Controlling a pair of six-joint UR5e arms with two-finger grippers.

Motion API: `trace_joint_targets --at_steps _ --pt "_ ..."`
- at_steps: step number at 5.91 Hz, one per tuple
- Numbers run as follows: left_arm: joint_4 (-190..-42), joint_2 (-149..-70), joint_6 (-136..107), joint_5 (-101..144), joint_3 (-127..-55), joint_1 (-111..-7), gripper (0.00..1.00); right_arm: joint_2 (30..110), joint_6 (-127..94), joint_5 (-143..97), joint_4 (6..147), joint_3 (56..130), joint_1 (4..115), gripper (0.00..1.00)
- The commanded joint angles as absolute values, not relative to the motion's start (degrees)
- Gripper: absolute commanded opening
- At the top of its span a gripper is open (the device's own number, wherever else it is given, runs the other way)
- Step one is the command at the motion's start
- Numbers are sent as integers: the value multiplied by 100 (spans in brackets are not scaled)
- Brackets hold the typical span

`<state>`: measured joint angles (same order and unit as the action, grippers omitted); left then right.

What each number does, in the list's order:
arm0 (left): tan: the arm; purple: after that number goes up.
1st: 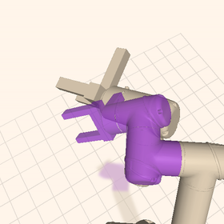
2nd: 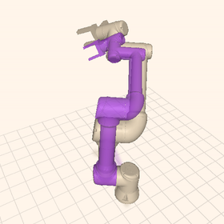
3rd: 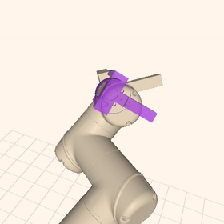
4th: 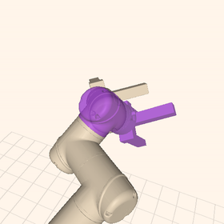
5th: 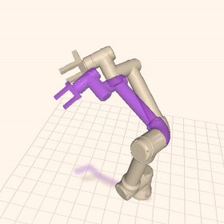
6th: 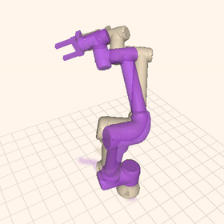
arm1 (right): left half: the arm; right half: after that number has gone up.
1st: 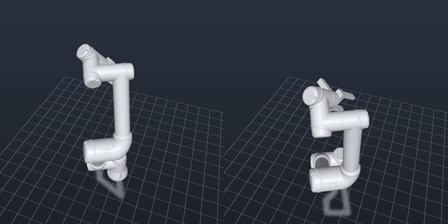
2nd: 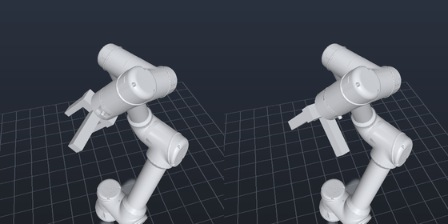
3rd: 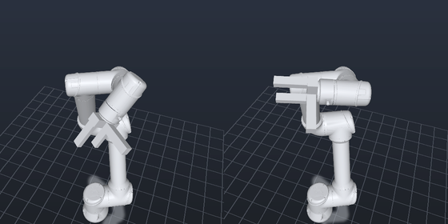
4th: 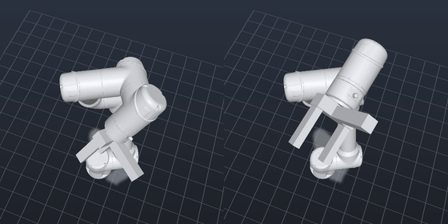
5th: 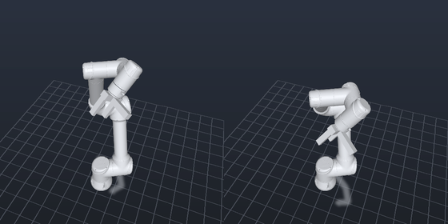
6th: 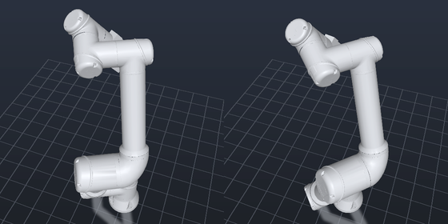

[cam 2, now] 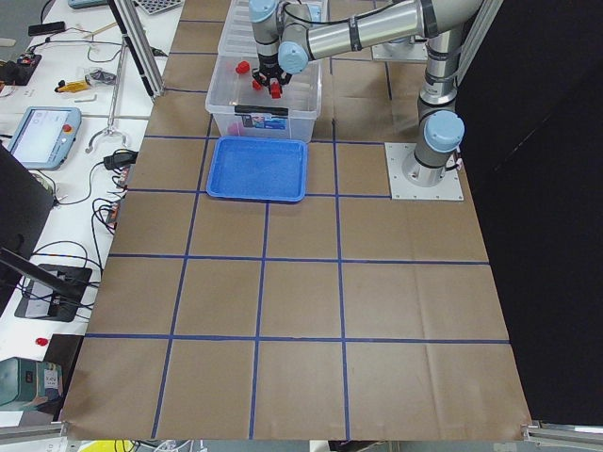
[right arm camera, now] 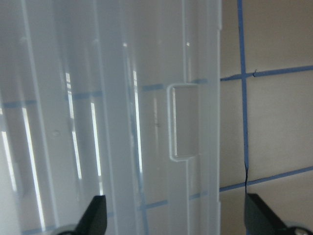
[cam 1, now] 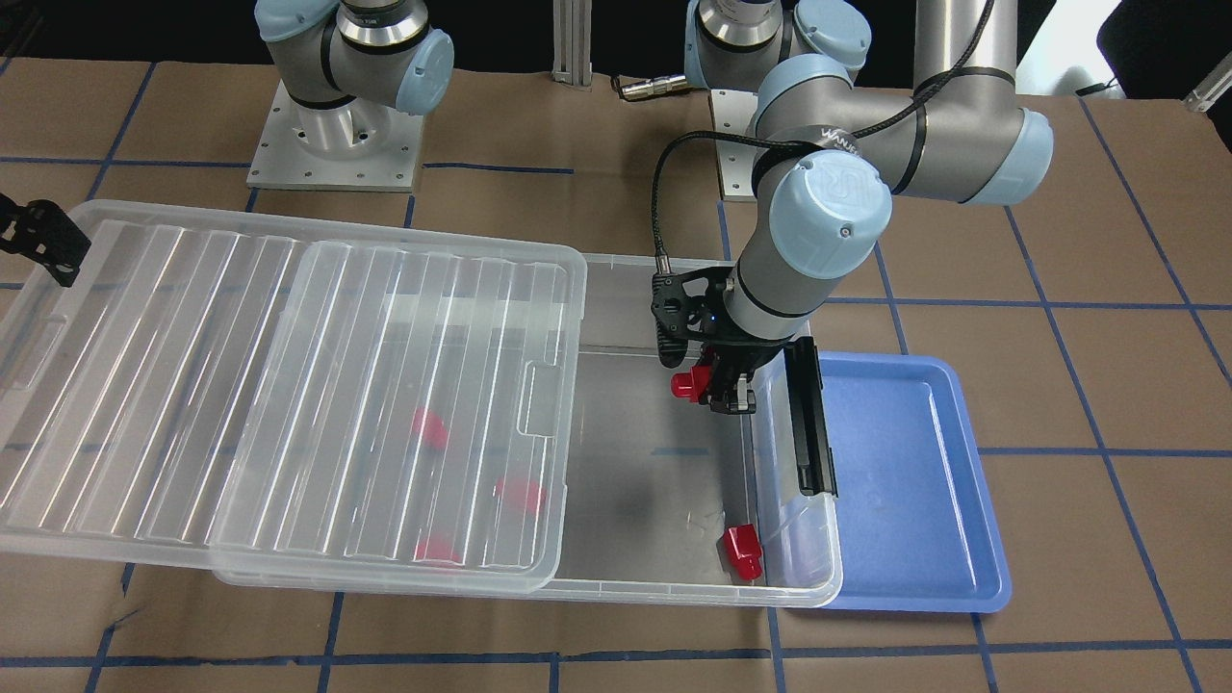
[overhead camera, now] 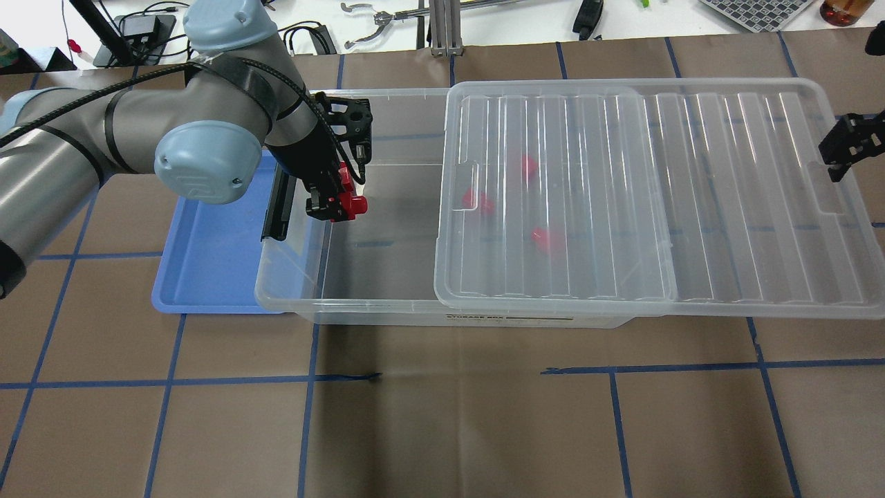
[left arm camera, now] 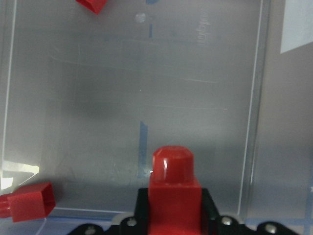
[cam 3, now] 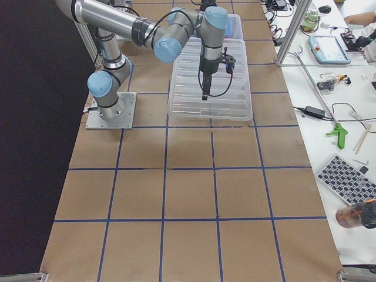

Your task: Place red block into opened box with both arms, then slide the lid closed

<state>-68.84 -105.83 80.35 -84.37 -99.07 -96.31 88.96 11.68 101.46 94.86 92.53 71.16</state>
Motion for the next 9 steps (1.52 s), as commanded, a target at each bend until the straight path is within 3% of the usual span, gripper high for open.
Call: trace_joint_targets --at_steps 1,4,5,6,7,9 --pt "-5973 -10915 8077 -8481 -10456 -9624 4 8869 -29 9566 8618 8616 7724 100" --pt "-5520 -11425 8121 -8490 -10494 -9615 6 8860 -929 9431 8499 8456 8742 100" --pt "-5424 -11504 8121 -8473 -10485 -9624 19 8859 -932 9361 8473 8446 8884 100" --pt "-5345 -11557 8112 -8429 -10494 -9624 89 8859 -940 9178 8473 8446 8912 100" --pt "-5431 -11453 8104 -8507 -10442 -9641 97 8859 -932 9176 8473 8446 8956 100" --pt "-6304 -10946 8068 -8455 -10145 -9659 97 8859 -932 9001 8473 8446 9017 100"
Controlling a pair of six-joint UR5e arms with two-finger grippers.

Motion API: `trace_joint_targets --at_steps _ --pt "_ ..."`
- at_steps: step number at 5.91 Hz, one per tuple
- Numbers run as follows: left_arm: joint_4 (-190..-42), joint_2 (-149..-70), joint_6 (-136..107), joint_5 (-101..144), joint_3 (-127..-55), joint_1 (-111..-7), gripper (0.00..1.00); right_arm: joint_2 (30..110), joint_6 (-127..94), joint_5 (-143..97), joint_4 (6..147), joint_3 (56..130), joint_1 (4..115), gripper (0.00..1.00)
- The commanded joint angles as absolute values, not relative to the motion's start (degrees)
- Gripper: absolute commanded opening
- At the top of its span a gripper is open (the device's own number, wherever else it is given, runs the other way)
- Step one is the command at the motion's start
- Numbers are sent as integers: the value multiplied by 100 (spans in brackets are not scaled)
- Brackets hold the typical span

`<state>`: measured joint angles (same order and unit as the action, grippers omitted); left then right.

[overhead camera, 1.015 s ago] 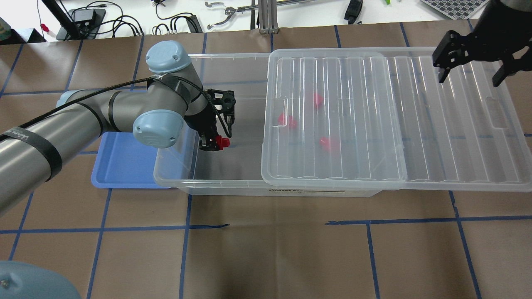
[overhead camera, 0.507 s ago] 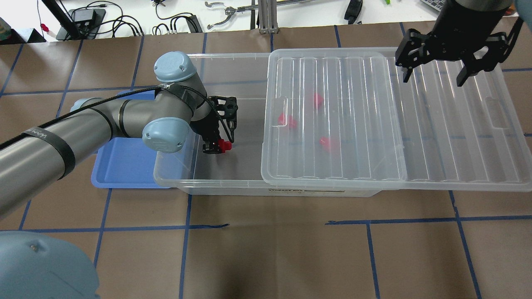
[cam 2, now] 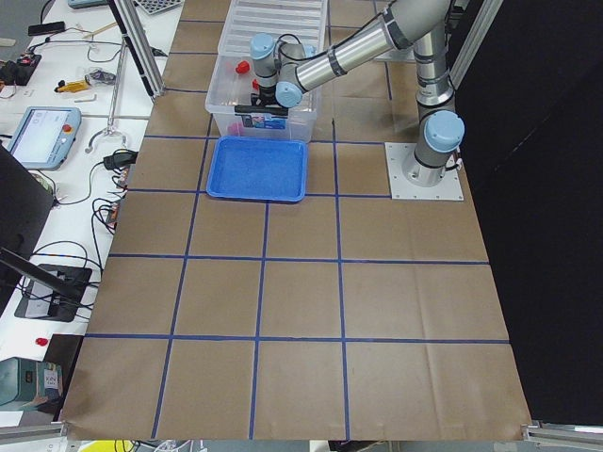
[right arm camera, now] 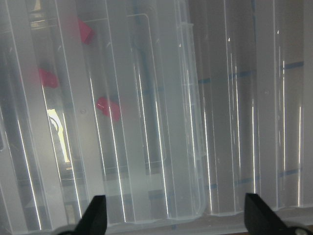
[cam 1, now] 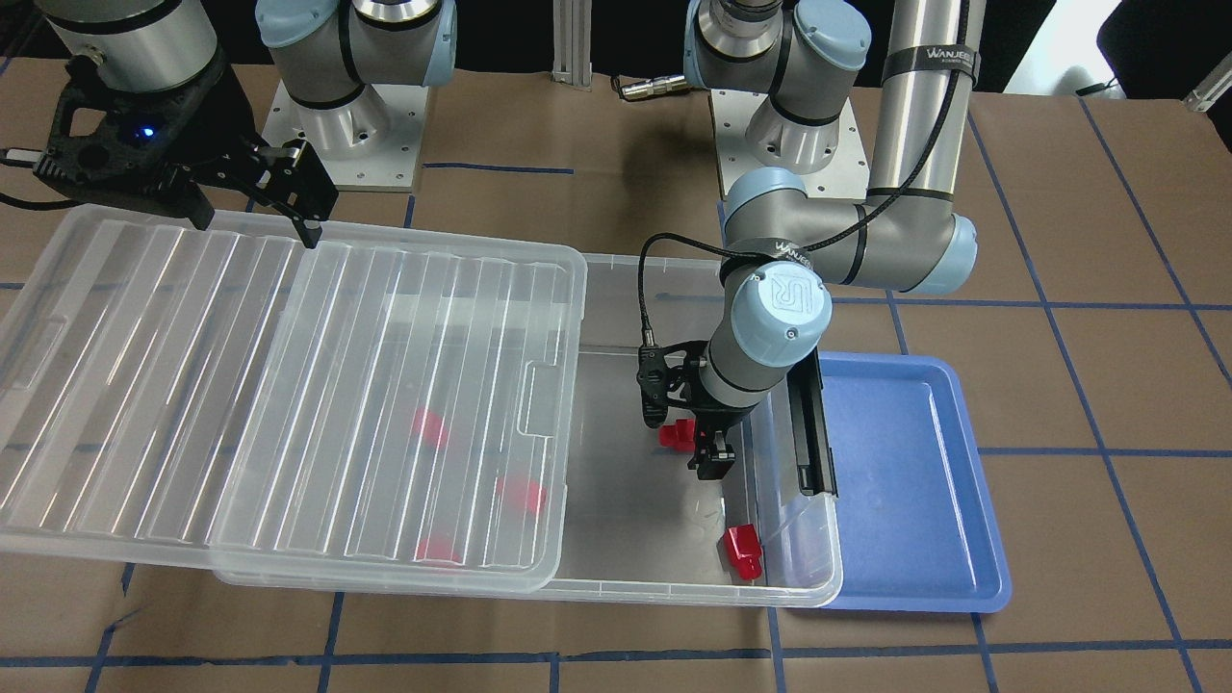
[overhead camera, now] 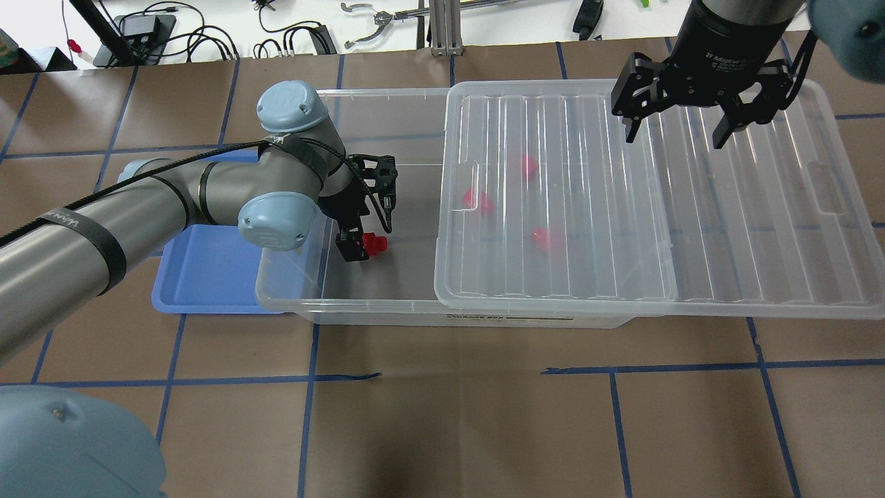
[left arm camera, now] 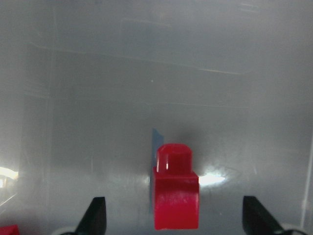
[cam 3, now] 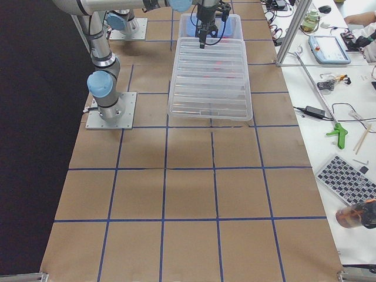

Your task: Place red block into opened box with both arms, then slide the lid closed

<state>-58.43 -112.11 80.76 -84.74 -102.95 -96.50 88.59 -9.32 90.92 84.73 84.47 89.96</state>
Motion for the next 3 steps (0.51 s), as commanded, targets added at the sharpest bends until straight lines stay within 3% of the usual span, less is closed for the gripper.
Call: trace_joint_targets --at_steps 1,3 --pt "-7085 -10612 8060 -8446 -9838 -9659 97 8851 -932 9009 8473 8446 9018 100" --pt "-9026 -10013 8086 -8525 -8803 -9572 98 8833 -879 9000 8481 8464 8991 100"
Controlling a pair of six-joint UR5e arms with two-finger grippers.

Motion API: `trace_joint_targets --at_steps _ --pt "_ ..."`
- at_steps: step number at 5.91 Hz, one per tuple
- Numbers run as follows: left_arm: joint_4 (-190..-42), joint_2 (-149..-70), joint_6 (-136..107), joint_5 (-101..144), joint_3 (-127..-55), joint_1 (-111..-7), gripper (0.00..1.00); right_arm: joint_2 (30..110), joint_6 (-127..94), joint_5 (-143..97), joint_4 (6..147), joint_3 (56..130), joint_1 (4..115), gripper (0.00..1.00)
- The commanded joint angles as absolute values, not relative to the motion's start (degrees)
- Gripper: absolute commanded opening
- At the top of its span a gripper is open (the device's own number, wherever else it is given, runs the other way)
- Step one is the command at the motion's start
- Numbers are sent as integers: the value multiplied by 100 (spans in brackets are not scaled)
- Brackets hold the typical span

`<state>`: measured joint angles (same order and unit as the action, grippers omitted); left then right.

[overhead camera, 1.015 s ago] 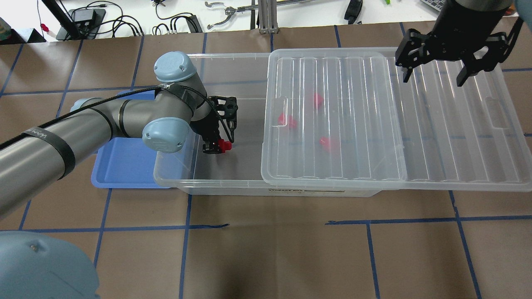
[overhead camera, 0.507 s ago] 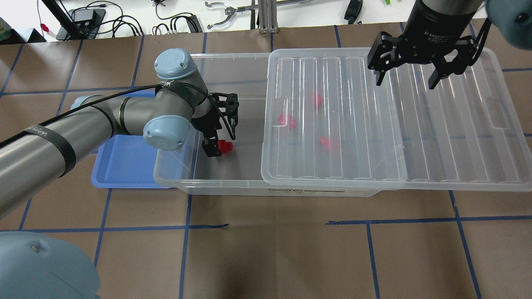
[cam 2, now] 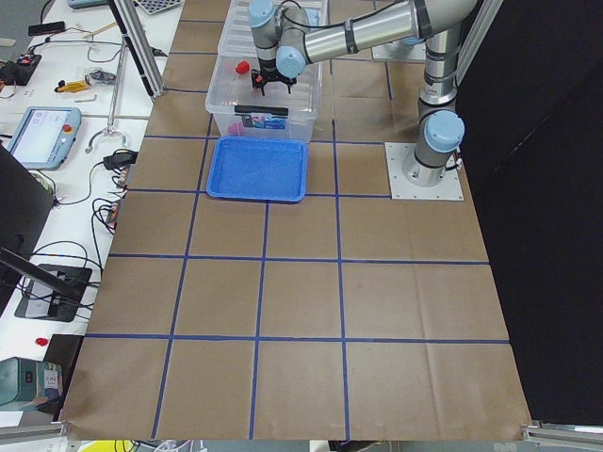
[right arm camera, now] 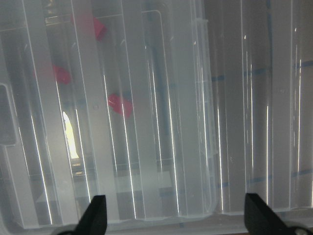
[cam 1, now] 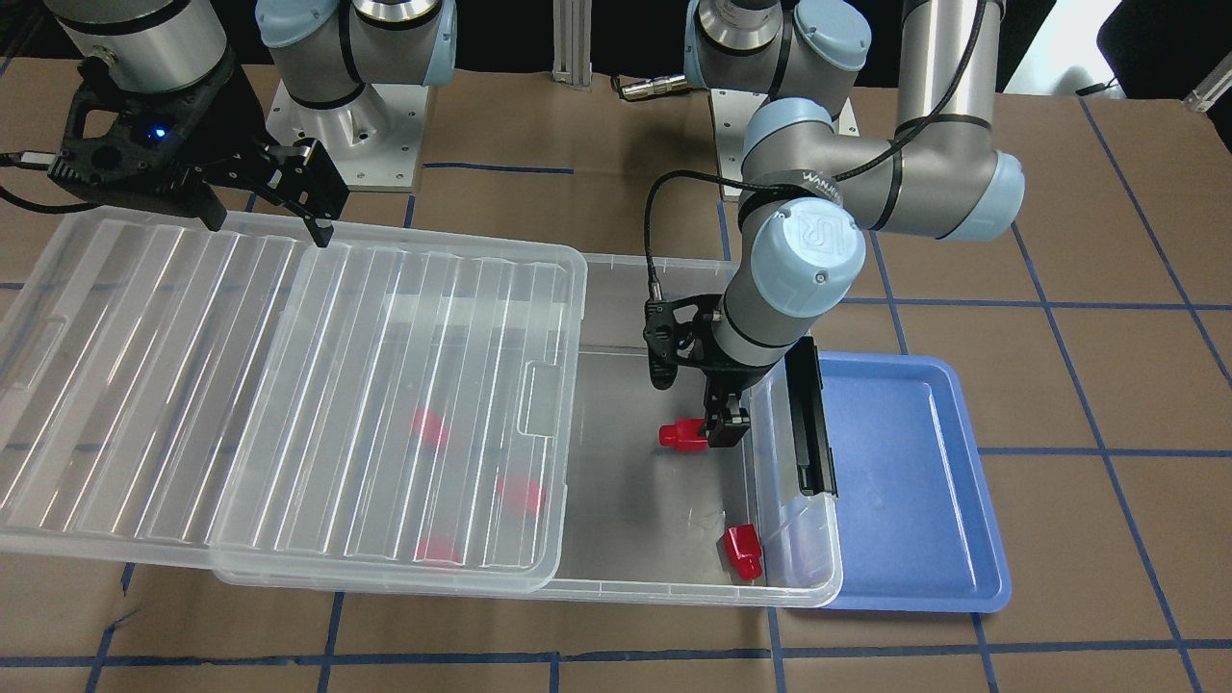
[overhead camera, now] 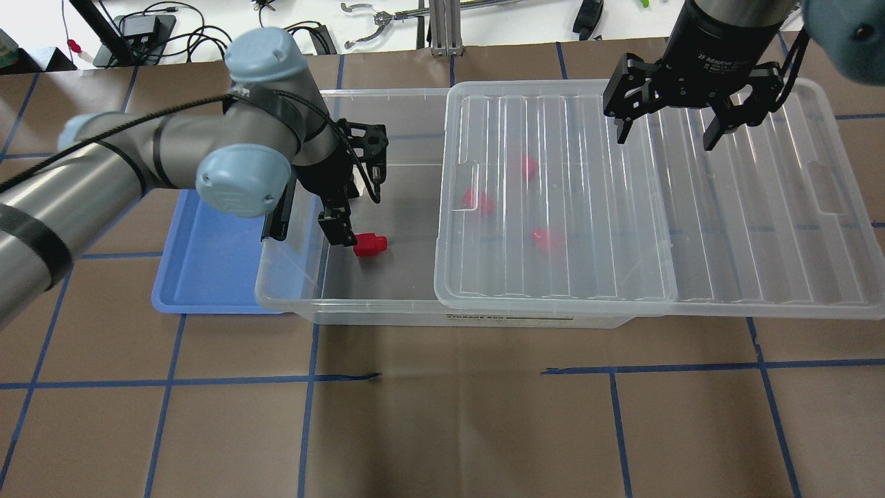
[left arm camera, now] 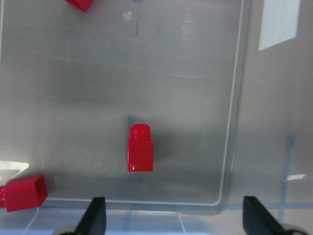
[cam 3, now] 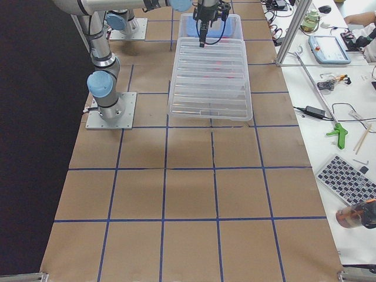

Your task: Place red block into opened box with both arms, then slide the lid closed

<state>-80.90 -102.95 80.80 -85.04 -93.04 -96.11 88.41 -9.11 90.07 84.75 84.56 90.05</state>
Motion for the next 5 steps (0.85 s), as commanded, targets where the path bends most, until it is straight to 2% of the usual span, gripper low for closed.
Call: trace_joint_targets --at_steps 1,3,5 --pt "-9592 -9976 7921 -8517 -8398 -9554 98 8833 -853 9026 8551 8464 8974 100" --pt "-9993 -9443 6575 -8508 -8236 -9536 98 8833 -678 9122 8560 8481 8817 100" --pt "-9340 -9219 4102 -9232 -8462 -9387 98 8851 171 9323 8482 8490 7959 100"
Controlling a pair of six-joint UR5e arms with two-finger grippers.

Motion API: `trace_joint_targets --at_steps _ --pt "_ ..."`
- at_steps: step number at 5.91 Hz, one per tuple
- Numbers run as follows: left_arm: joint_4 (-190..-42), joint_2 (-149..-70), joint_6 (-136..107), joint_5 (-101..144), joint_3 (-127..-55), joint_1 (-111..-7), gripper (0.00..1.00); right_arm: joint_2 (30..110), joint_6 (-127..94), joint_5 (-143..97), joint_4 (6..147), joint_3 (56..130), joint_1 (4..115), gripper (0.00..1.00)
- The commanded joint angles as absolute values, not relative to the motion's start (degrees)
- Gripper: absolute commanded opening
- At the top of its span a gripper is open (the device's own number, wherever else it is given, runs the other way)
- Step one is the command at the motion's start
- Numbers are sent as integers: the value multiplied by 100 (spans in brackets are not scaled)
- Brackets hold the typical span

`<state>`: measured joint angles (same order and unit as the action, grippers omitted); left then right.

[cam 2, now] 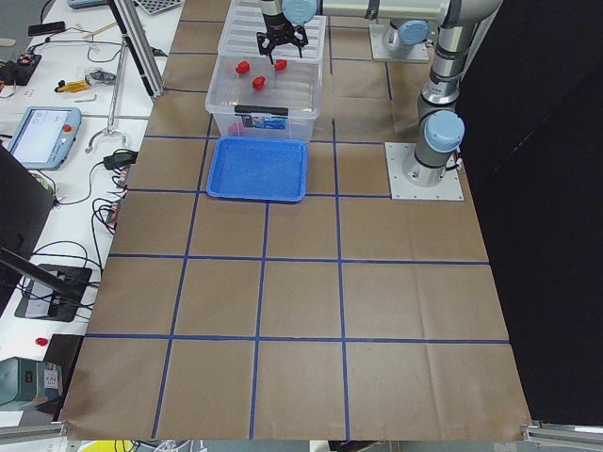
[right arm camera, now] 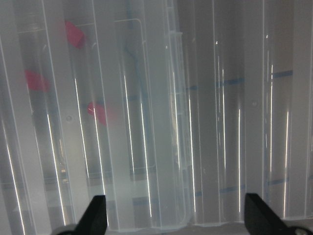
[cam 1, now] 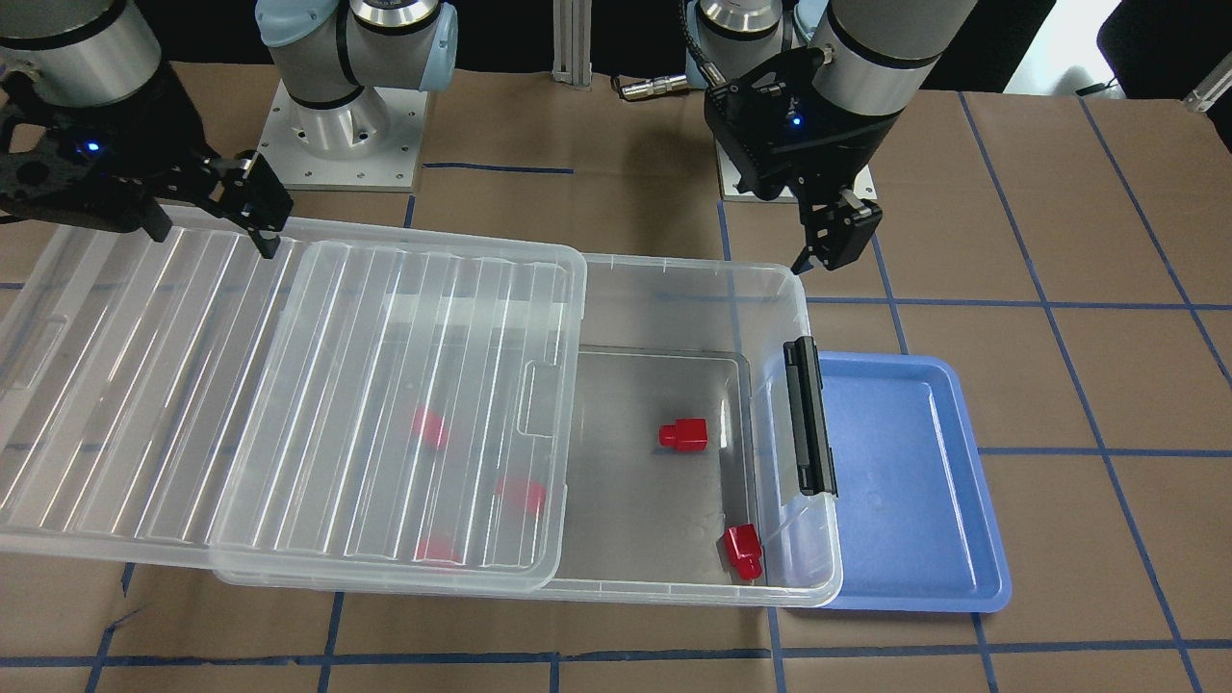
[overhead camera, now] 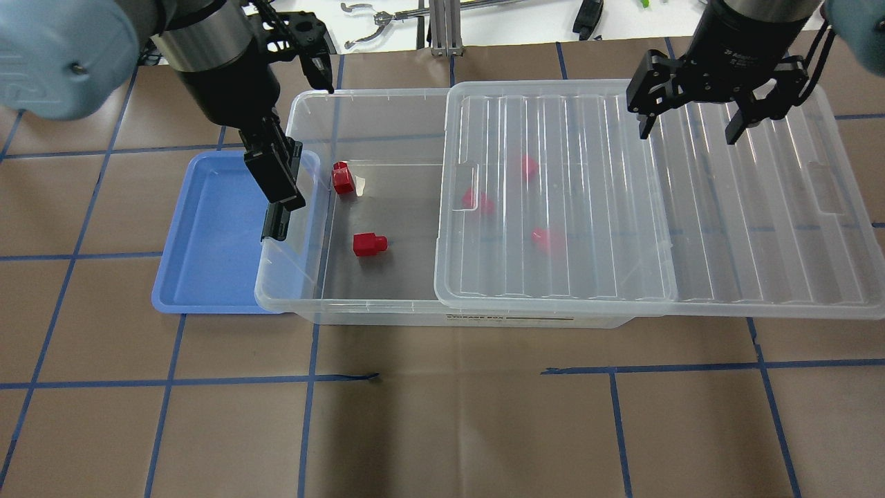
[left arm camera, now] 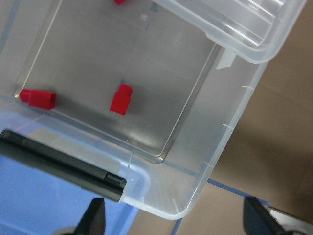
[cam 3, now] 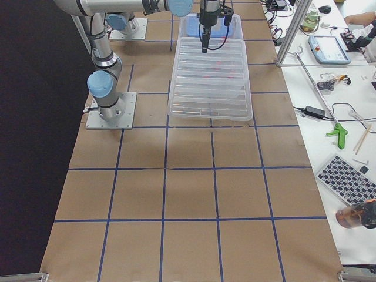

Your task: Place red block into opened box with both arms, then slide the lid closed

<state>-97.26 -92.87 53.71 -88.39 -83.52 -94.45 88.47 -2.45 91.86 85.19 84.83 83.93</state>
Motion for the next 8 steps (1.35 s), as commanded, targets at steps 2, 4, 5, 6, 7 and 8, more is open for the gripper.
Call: trace_joint_targets --at_steps 2,4,5,6,7,8 --pt "-9246 -9150 1620 -9203 -8508 -9308 98 8807 1515 9431 8596 8543 6939 100" --pt "-9246 -9080 84 -8706 -8534 -9299 98 8475 2185 9850 8883 8552 6095 100" --pt "-9246 -9079 192 -8710 -8534 -9290 98 8203 2554 9879 9208 8560 5839 100" --pt "-9237 -9070 150 -8675 -8534 -9281 98 7991 2584 9905 9402 8630 5549 100" --pt "-9237 -9070 132 -8701 -8534 -9281 98 7859 2662 10114 9639 8805 5363 100" --pt "-9237 -9070 132 -8710 -8543 -9273 98 7805 2881 10177 10225 9076 5300 100"
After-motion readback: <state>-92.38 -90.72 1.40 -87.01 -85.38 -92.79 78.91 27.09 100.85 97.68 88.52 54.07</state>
